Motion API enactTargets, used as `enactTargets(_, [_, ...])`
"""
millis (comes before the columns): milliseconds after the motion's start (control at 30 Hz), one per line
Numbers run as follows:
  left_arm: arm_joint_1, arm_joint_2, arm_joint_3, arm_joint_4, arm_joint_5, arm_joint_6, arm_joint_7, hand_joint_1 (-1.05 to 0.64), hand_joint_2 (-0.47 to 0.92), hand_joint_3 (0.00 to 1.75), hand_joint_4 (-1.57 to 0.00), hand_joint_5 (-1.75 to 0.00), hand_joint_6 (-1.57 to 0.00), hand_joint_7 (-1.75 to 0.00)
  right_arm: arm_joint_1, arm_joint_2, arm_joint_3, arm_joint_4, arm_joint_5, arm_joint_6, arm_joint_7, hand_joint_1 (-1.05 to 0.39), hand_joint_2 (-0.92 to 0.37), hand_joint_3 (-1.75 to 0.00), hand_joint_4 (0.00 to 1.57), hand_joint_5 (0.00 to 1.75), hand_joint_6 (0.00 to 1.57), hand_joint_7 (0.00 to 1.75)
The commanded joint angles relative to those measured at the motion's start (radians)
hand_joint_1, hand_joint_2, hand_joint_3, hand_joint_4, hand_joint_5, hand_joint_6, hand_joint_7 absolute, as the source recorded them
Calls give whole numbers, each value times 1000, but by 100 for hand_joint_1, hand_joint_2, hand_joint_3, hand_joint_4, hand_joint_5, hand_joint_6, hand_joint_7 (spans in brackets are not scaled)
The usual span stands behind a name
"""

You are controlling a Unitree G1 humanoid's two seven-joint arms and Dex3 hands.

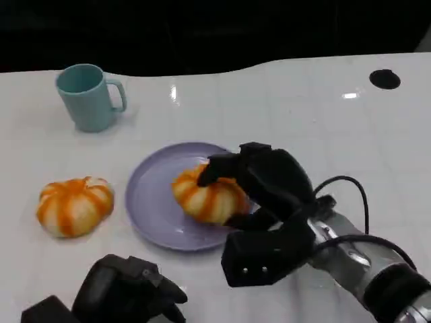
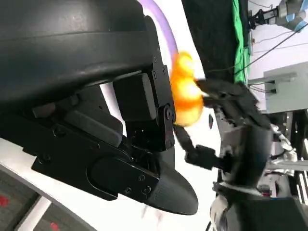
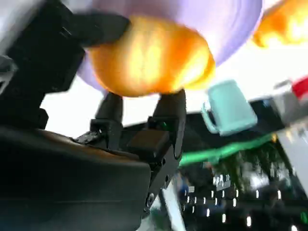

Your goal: Grasp the bread from the table and place it into the plate.

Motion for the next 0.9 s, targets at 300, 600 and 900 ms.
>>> enactTargets(300, [0,16,5,-4,0,14,9,-105,88,0,-144,-69,-157,-28,58,-52,-21,-158,76,0,171,-33,-86,-8,19,22,41,0])
enactTargets(600, [-2,12,0,-3,10,11,22,-105,89,0,-144,-69,-157,-29,146,-114,-60,-336,129,-43,228,-36,-90,-4,24,30,45,3])
enactTargets(900, [-6,10,-1,-2,11,11,26,-105,89,0,-145,-69,-157,-29,276,-154,-155,-422,255,-209,210,-23,-90,-3,48,49,64,10])
